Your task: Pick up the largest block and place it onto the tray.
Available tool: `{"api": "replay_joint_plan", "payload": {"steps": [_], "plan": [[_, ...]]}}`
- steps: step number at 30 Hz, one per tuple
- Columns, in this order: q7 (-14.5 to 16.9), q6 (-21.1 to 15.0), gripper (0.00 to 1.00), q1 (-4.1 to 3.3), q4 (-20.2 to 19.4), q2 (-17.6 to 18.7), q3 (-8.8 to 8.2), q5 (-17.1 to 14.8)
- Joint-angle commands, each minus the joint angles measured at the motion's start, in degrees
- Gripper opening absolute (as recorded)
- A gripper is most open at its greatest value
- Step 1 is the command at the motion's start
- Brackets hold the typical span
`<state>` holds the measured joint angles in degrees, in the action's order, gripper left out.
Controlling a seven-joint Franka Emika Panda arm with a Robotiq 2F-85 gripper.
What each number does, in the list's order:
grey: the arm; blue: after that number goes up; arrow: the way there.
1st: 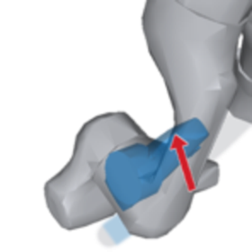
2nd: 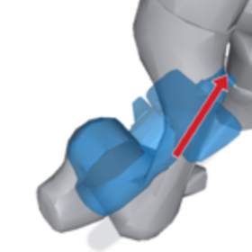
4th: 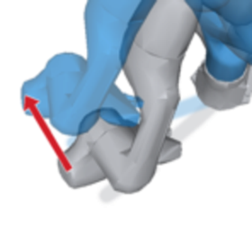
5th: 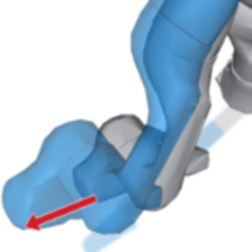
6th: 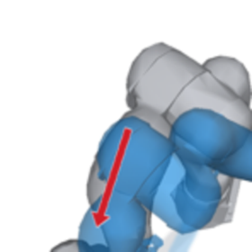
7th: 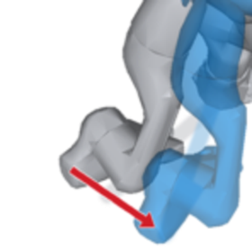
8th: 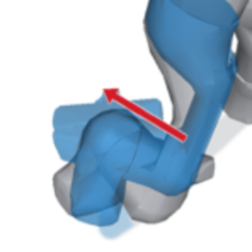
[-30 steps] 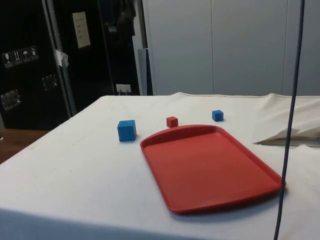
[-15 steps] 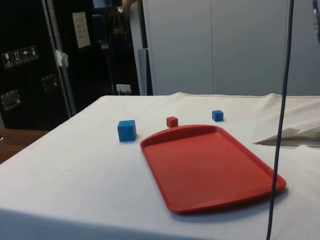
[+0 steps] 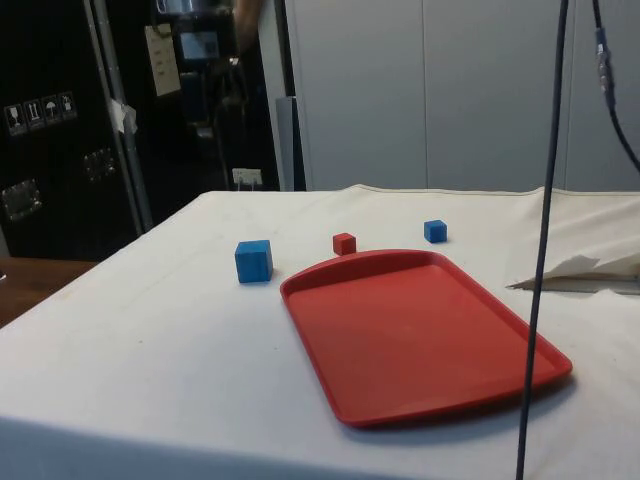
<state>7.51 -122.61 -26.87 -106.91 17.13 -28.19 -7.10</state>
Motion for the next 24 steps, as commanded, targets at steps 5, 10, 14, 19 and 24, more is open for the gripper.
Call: {"api": "replay_joint_plan", "payload": {"steps": [5, 10, 14, 19, 24], "plan": [[2.6, -3.7, 1.0, 0.17, -1.0, 1.8, 0.23, -2.1], [4.1, -5.7, 1.0, 0.17, -1.9, 2.5, 0.29, -2.8], [6.9, -8.0, 1.0, 0.46, -3.2, 3.1, 0.23, -3.8], [8.7, -9.1, 1.0, 0.29, -3.8, 3.8, -0.29, -4.4], [13.2, -12.1, 1.0, 0.92, -4.7, 5.8, 0.0, -6.9]]}}
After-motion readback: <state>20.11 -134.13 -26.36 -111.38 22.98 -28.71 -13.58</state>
